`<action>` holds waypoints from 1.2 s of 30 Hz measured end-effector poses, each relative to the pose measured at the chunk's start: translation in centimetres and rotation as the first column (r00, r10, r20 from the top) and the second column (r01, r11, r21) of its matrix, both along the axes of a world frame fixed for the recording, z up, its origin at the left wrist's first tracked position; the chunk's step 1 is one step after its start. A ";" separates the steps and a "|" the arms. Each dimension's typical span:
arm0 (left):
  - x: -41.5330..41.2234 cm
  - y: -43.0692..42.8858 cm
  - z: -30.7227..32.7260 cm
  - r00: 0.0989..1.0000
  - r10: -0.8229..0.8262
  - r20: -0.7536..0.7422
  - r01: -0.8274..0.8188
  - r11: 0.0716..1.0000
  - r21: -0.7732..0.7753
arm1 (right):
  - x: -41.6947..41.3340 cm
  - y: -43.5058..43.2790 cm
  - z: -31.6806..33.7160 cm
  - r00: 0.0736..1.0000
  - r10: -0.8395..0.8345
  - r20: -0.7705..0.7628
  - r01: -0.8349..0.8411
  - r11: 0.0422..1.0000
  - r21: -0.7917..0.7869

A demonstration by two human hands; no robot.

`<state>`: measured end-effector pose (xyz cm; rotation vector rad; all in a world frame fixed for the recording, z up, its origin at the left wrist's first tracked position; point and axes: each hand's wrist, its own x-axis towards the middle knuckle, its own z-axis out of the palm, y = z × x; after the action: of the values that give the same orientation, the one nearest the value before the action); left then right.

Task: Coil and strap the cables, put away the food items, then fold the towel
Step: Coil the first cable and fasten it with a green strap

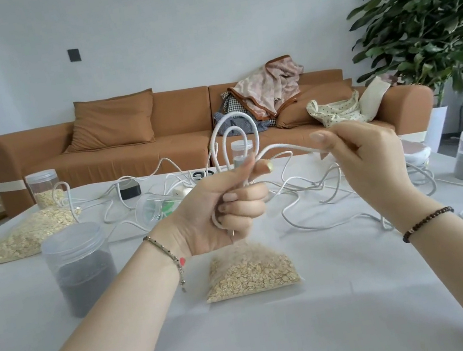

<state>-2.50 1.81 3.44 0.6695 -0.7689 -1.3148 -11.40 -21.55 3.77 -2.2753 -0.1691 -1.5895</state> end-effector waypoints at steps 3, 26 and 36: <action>0.1 -0.5 -0.2 0.993 0.072 -0.096 -0.079 0.995 -0.065 | 0.2 0.6 -0.5 1.000 -0.001 0.002 0.001 0.999 -0.045; -0.9 -1.5 -0.9 0.816 0.560 0.144 -0.564 0.826 -0.022 | 0.8 2.8 -1.3 0.987 0.142 -0.080 -0.148 0.985 -0.089; -1.1 -1.8 -0.9 0.591 0.709 0.385 -0.753 0.656 -0.053 | 0.8 3.4 -1.9 0.973 0.161 -0.166 -0.173 0.983 -0.063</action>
<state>-3.62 0.03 2.55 1.2092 -0.6014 -0.4506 -10.58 -18.20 1.87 -2.3657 -0.3754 -1.3310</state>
